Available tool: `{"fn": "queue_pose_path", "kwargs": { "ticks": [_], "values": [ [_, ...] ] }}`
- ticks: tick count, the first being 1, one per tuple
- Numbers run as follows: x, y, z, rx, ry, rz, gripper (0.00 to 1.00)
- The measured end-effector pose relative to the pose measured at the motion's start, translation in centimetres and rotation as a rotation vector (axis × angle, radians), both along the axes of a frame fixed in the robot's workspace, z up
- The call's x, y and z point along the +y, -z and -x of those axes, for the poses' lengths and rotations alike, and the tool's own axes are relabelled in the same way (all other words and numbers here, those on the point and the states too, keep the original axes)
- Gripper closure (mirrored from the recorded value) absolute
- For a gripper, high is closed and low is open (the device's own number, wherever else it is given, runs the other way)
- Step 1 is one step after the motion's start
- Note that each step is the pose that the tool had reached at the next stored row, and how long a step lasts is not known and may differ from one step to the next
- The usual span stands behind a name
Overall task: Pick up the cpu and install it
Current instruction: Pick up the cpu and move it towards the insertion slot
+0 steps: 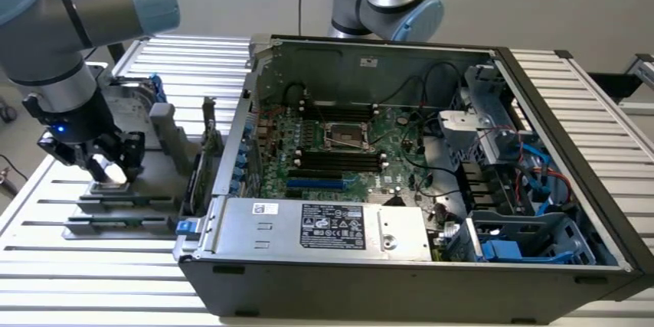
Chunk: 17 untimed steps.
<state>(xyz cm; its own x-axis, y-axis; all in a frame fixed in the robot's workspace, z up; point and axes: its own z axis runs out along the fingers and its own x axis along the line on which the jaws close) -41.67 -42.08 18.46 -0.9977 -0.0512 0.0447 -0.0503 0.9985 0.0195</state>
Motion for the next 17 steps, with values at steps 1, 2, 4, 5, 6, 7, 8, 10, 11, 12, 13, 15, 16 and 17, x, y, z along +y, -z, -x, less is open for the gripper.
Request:
{"fn": "queue_pose_path", "kwargs": {
  "ticks": [1, 2, 4, 5, 6, 7, 8, 10, 11, 12, 13, 15, 16, 17],
  "values": [
    [0.0, -0.05, 0.0, -0.0003, 0.0, -0.0002, 0.45],
    [0.0, -0.14, 0.0, -0.0001, 0.0, 0.0, 0.45],
    [0.0, -0.44, 0.0, 0.0002, 0.0, 0.0001, 0.45],
    [0.0, -0.63, 0.0, 0.0002, 0.0, 0.0001, 0.45],
    [0.0, -0.87, 0.0, 0.0003, 0.0, 0.0001, 0.45],
    [0.0, -1.16, 0.0, 0.0003, 0.0, 0.0002, 0.45],
    [0.0, -1.51, 0.0, 0.0003, 0.0, 0.0001, 0.45],
    [0.0, -2.38, 0.0, 0.0007, 0.0, 0.0002, 0.45],
    [0.0, -2.87, 0.0, 0.001, 0.0, 0.0002, 0.45],
    [0.0, -3.32, 0.0, 0.0011, 0.0, 0.0001, 0.45],
    [0.0, -3.77, 0.0, 0.0014, 0.0, 0.0002, 0.45],
    [0.01, -4.67, 0.0, 0.0017, 0.0, 0.0002, 0.45],
    [0.01, -5.13, 0.0, 0.002, 0.0, 0.0002, 0.45],
    [0.01, -5.58, -0.1, 0.0021, 0.0, 0.0002, 0.45]
  ]
}}
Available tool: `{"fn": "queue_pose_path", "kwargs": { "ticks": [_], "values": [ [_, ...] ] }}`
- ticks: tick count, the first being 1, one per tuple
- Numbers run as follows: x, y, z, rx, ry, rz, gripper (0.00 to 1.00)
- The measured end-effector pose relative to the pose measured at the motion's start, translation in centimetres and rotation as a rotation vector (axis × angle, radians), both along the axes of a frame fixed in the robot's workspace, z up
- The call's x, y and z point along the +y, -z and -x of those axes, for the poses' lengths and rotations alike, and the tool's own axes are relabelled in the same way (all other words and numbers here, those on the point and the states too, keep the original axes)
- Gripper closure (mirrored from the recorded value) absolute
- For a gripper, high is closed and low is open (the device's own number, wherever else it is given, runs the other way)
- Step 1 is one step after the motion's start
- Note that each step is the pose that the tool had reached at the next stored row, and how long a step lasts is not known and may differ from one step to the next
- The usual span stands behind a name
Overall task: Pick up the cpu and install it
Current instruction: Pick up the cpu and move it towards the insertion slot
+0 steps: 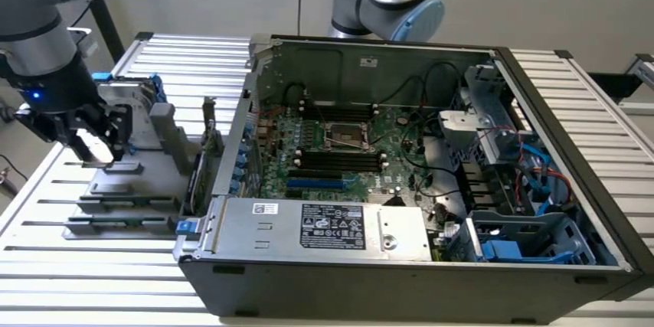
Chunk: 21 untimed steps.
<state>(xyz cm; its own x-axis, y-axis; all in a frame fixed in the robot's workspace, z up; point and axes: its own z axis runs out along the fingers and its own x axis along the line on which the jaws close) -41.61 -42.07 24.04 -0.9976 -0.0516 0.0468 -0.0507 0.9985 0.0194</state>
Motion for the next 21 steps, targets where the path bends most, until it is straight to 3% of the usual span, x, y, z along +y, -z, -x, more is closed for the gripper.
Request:
{"fn": "queue_pose_path", "kwargs": {
  "ticks": [13, 21],
  "values": [
    [0.0, -5.91, -1.3, 0.0046, -0.002, -0.0001, 0.45],
    [0.0, -9.53, -3.5, 0.0102, -0.008, -0.0002, 0.45]
  ]
}}
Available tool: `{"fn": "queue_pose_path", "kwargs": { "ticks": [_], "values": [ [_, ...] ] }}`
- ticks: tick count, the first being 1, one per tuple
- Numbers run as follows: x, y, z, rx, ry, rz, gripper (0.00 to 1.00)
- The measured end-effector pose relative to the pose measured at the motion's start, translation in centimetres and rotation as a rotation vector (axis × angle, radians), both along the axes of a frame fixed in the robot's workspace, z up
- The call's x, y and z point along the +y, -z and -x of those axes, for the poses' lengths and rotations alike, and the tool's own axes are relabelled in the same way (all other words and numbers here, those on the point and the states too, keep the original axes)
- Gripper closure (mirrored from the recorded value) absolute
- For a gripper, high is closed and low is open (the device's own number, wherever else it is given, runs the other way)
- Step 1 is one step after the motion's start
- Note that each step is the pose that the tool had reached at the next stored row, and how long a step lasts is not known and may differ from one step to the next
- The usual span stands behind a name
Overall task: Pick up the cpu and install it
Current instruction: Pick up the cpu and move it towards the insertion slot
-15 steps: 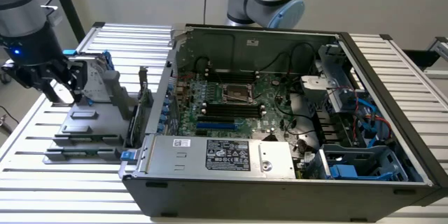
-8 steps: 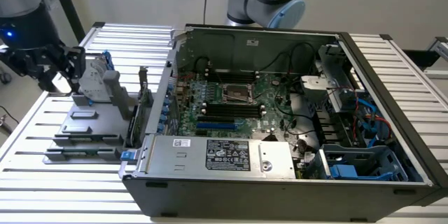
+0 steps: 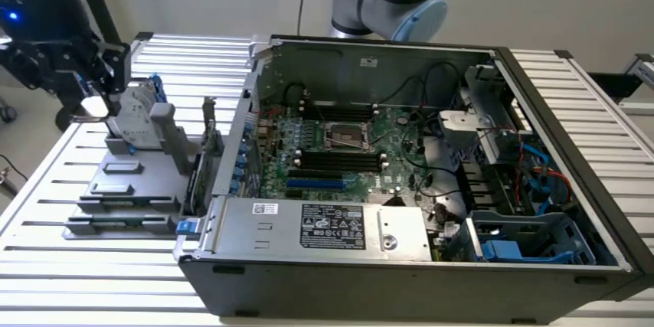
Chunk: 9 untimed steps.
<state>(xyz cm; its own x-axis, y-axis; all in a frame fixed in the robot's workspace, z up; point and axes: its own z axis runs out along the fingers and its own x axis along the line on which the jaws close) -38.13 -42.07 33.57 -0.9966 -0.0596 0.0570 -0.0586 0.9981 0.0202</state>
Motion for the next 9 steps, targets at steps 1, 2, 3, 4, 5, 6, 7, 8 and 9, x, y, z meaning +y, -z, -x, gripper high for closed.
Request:
{"fn": "queue_pose_path", "kwargs": {
  "ticks": [1, 2, 3, 4, 5, 6, 7, 8, 9],
  "values": [
    [0.0, -0.45, -0.4, 0.001, -0.001, -0.0002, 0.45],
    [0.0, -0.96, -0.8, 0.0024, -0.002, -0.0003, 0.45],
    [0.0, -1.4, -1.2, 0.0039, -0.003, -0.0004, 0.45],
    [0.0, -1.85, -1.6, 0.0054, -0.003, -0.0006, 0.45],
    [0.0, -2.31, -2.1, 0.007, -0.004, -0.0007, 0.45],
    [0.0, -2.75, -2.5, 0.0088, -0.005, -0.0007, 0.45],
    [-0.01, -3.2, -2.9, 0.0111, -0.005, -0.0006, 0.45],
    [0.0, -3.61, -3.4, 0.0132, -0.005, -0.0008, 0.45],
    [0.0, -4.0, -3.8, 0.0157, -0.005, -0.0008, 0.45]
  ]
}}
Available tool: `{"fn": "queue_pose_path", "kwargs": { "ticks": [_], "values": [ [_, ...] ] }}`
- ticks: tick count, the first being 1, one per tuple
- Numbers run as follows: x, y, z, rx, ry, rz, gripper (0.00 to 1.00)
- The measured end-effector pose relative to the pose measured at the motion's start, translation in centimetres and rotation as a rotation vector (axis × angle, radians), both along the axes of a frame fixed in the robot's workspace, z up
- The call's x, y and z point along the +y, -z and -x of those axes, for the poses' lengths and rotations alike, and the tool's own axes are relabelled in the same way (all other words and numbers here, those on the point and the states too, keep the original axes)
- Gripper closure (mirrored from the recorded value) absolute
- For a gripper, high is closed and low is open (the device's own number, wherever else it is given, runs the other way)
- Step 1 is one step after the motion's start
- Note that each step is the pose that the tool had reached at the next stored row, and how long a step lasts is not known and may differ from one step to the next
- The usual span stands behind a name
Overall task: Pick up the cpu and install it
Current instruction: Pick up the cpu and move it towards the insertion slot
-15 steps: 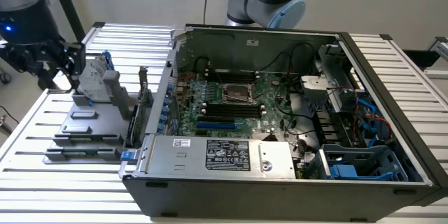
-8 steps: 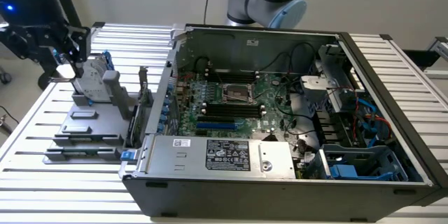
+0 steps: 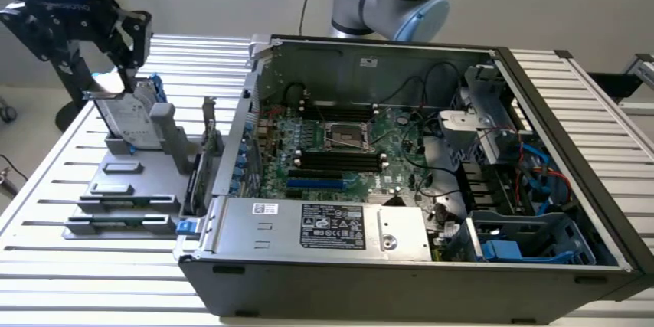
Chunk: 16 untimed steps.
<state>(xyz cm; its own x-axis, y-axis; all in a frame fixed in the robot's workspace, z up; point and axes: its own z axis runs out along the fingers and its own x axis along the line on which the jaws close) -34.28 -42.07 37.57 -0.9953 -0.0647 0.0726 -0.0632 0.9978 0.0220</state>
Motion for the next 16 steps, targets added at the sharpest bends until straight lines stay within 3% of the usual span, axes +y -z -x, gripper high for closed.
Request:
{"fn": "queue_pose_path", "kwargs": {
  "ticks": [3, 8, 16],
  "values": [
    [0.0, -0.81, -1.4, 0.0084, 0.0, 0.0001, 0.45],
    [-0.01, -0.88, -3.7, 0.021, 0.0, 0.0002, 0.45],
    [0.0, -0.99, -7.3, 0.0293, 0.0, 0.0001, 0.45]
  ]
}}
